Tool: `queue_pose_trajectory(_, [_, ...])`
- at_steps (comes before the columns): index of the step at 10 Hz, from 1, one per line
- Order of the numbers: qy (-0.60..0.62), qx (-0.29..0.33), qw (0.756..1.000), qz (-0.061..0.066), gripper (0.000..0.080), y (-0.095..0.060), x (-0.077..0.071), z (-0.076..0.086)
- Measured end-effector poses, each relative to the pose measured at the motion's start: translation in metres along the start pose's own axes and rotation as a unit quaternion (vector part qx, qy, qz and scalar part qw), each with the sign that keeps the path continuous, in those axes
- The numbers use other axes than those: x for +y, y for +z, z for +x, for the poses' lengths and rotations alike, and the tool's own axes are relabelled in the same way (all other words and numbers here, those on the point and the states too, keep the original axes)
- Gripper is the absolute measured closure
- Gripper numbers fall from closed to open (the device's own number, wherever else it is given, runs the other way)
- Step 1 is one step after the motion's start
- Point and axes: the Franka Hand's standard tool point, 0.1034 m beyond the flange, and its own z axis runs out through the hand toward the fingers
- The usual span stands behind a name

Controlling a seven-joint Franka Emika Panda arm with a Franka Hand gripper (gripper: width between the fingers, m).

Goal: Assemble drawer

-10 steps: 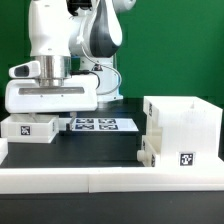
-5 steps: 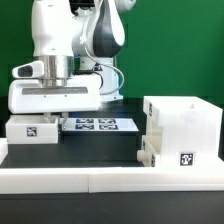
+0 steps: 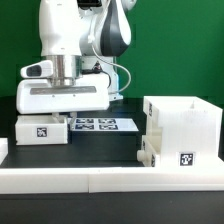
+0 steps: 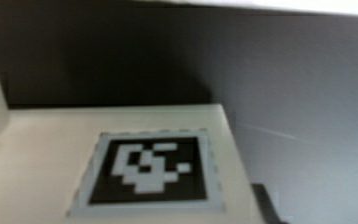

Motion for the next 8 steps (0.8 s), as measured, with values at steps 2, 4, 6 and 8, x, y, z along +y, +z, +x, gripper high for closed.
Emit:
queue_pose_trajectory(2, [-0.024, -0.021, 0.999, 0.023, 0.0758, -0.012, -0.014, 0.024])
queue_pose_trajectory(4, [-0.05, -0.025, 0.998, 0.036, 0.0758, -0.022, -0.026, 0.051])
queue_pose_trajectory(6, [-0.059, -0.023, 0.997, 0.044, 0.0758, -0.027, -0.041, 0.069])
queue_pose_trajectory(8, [-0.087, -0.02, 0.995, 0.05, 0.0758, -0.034, -0.063, 0.095])
